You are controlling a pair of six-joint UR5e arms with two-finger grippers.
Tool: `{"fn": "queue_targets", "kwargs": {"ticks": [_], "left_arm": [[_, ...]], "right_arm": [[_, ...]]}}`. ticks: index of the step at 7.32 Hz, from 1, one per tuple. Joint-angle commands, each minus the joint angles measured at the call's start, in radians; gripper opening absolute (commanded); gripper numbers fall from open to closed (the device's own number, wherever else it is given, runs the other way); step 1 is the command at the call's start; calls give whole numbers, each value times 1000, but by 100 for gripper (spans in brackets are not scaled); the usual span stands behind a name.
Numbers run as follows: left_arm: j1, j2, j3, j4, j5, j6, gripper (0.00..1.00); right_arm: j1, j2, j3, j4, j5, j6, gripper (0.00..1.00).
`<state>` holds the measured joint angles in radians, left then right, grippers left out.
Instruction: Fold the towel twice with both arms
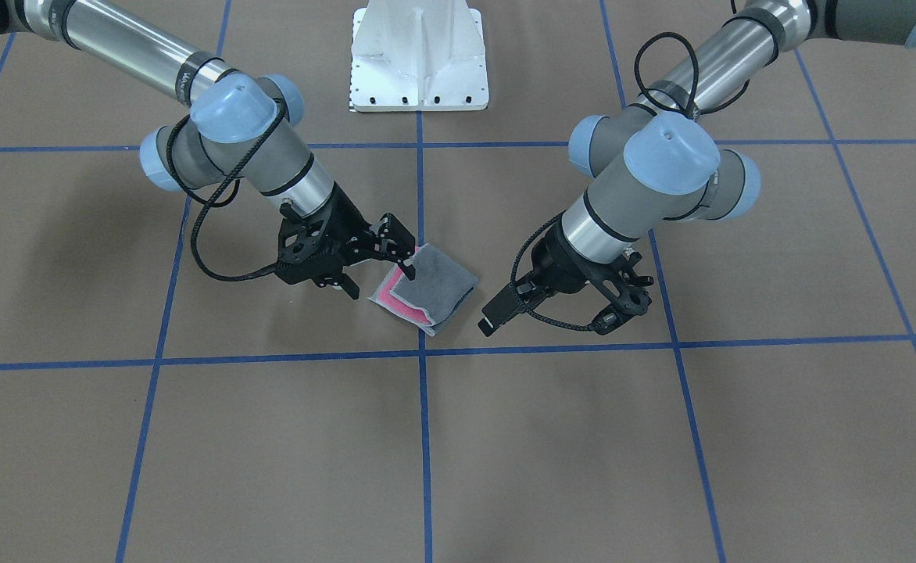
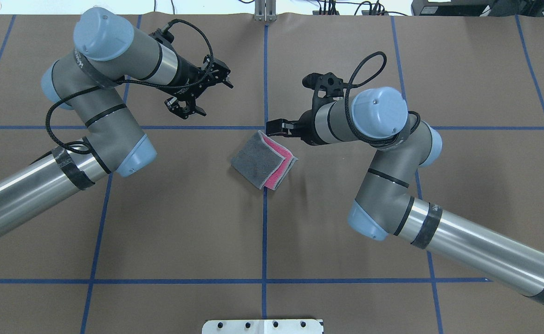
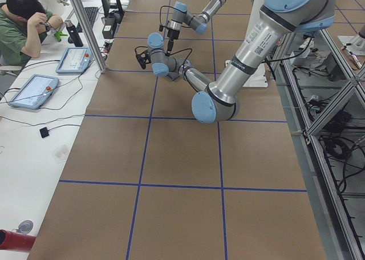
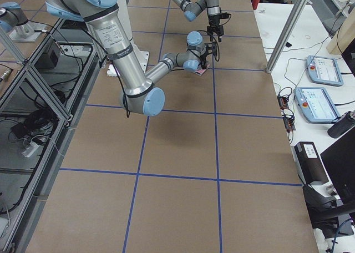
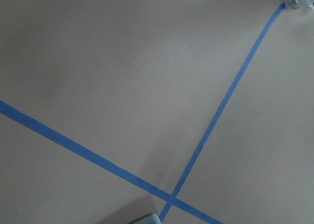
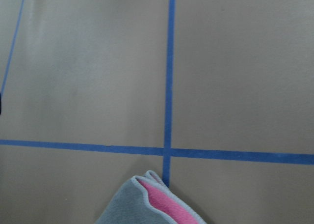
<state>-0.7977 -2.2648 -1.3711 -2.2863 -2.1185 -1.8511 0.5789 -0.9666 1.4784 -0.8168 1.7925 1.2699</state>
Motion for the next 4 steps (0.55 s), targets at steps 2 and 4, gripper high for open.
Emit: {"fn": "queue_targets", "kwargs": {"ticks": [2, 4], "left_arm": [[-2, 17, 0, -5, -1, 9, 100], [0, 25, 1, -5, -1, 32, 100]], "right_arm": [[-50, -4, -24, 13, -82, -107, 89], [-50, -1, -39, 11, -85, -165, 71]]}}
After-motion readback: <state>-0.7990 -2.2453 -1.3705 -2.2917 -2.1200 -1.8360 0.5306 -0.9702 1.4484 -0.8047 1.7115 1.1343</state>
